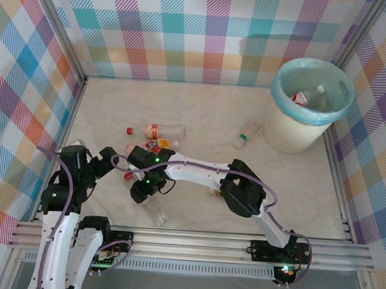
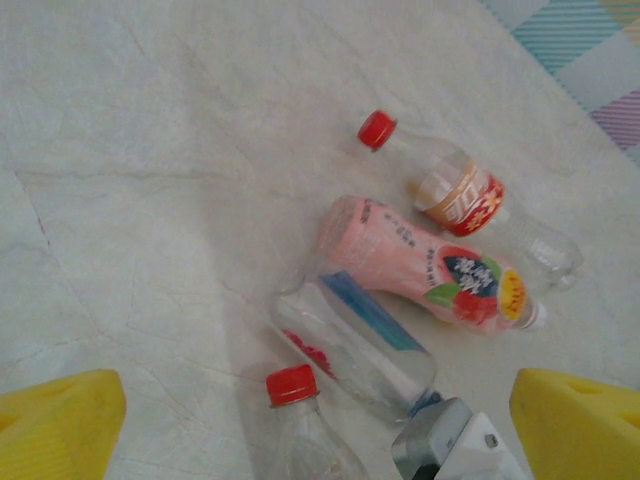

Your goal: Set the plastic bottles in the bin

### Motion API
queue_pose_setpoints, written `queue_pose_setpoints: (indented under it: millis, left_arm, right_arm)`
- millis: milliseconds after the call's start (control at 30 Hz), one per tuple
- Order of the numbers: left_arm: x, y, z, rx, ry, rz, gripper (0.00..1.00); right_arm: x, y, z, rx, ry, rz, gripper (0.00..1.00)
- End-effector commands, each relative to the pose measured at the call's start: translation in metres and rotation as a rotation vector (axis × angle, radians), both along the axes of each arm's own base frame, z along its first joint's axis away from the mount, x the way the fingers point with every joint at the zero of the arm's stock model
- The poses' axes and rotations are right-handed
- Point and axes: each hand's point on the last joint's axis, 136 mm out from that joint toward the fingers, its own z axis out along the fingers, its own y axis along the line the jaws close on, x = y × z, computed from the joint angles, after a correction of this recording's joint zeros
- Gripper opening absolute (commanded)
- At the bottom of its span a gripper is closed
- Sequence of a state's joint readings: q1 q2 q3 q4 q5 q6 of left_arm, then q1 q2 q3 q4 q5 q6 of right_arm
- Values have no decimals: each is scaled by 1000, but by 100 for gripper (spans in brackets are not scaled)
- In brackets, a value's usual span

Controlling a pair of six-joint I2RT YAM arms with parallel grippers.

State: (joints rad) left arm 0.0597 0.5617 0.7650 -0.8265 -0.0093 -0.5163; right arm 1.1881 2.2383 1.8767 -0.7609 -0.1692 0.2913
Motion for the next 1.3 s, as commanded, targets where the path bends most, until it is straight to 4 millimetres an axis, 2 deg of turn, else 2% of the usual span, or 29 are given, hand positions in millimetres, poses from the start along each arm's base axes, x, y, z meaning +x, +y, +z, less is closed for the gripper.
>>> queue_pose_setpoints:
  millis: [0,100,200,400,600,733,900,1067,1167,1267]
  left_arm:
    - [5,0,36,8,-88,-3,98]
    - [12,2,64,35,-166,-8,97]
    - [18,4,94,66,-231,-14,95]
    - [33,-3,149,58,-369,-53,91]
    - [69,-37,180,-60,-412,-198,87]
    - [93,-78,191,-52,-404,-326,87]
    - [121,-156,188,-13,-351,-535,87]
    - [133,-244,188,-19,-338,-760,87]
    - [136,-289,183,-34,-320,-866,87]
    - [137,-322,177,-44,-294,-936,87]
  right_arm:
    - [-3,-1,48,76,-34,22,58]
    - [-2,-7,81,128,-79,43,57]
    - [12,-20,120,171,-180,43,56]
    - [57,-62,187,275,-359,-47,54]
    - [120,-119,248,347,-577,-174,53]
    - [168,-172,292,357,-775,-269,52]
    - [217,-238,342,314,-1012,-356,51]
    - [250,-308,386,228,-1244,-457,51]
    - [262,-348,410,212,-1351,-545,50]
    - [270,-385,430,173,-1460,-633,50]
